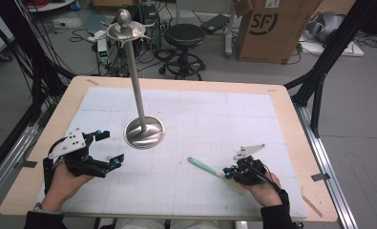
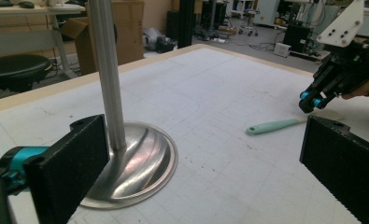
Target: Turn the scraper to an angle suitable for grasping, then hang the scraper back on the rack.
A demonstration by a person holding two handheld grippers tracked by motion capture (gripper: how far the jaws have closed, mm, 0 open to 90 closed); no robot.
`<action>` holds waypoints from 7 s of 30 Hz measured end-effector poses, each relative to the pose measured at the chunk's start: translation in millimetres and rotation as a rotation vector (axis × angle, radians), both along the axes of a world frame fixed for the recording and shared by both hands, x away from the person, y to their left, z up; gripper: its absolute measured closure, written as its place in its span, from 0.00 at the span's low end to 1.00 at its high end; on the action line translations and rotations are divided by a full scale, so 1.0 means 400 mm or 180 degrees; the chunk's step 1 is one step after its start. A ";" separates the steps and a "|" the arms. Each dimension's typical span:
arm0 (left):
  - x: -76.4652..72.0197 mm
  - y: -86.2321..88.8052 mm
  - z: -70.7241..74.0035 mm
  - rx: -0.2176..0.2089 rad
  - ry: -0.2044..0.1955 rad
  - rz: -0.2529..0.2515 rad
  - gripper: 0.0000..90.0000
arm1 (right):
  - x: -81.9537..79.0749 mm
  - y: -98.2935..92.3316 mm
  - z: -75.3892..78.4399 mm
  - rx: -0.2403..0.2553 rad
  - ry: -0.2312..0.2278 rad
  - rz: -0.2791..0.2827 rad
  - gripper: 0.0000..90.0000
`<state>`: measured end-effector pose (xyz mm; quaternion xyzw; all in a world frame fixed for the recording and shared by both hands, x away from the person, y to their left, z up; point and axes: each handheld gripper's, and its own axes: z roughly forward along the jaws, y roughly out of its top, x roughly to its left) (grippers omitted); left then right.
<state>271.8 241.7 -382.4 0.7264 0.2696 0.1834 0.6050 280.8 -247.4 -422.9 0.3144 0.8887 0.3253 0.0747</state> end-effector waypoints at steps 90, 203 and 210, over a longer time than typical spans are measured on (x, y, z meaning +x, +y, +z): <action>-0.004 0.042 -0.003 -0.0035 0.0029 0.0099 0.02 | 0.049 0.065 0.062 -0.0459 0.0229 -0.0012 0.89; -0.032 0.081 0.007 -0.0120 0.0005 0.0192 0.02 | 0.224 0.355 0.422 0.1853 -0.1518 0.0242 0.87; -0.031 0.077 0.013 -0.0121 0.0025 0.0210 0.02 | 0.230 0.357 0.409 0.1871 -0.1477 0.0137 0.47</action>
